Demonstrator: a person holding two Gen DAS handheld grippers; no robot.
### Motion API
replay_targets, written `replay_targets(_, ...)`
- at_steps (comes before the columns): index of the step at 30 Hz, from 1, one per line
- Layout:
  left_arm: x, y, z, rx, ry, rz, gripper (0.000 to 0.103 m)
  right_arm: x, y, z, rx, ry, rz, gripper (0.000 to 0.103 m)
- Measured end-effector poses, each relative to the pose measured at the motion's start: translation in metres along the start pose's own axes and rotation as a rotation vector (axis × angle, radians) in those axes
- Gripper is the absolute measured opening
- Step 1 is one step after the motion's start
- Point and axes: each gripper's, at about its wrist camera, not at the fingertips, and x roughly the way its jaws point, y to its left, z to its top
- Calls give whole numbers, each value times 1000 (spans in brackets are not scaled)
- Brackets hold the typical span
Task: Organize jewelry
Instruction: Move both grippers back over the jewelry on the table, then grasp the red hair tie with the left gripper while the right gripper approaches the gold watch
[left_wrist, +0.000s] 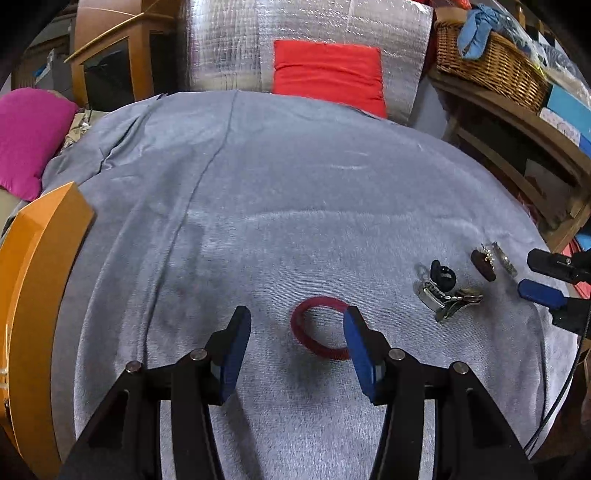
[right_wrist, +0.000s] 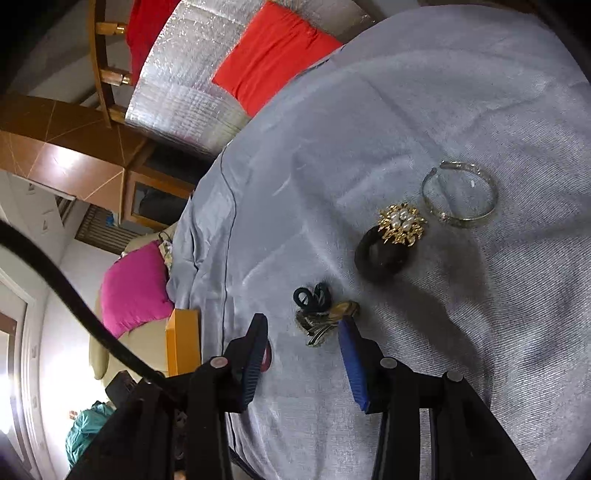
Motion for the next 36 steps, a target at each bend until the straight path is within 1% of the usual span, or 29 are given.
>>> replay_targets(3,8,-2,2,4,18,9,53,6,0,-2,0,28,-23,43)
replay_targets(8,11,-4,0,-14,32,-1,53,7,2,-5,-3,22,-41,43)
replay_targets(13,9,-15,-4,28,38,33,54,11,0,-10,8,44,-47,43)
replay_targets(16,9,-14,-7,19,47,38,60,15,1,-13,16,51,-45,43)
replay_targets(21,5,-9,-11,26,48,38,61,28,2,-16,49,71,-39,43)
replay_targets(23,5,-7,-12,25,55,34,61,33,3,-17,55,74,-35,44)
replay_targets(30,8,3,-13,9,74,1,61,46,4,-14,78,59,-59,43)
replay_targets(31,8,4,-13,6,76,-5,61,48,1,-12,93,56,-65,43)
replay_targets(32,9,5,-13,5,79,-10,61,49,-2,-11,106,57,-67,40)
replay_targets(36,16,5,-11,18,98,-45,61,56,-14,-4,180,59,-54,38)
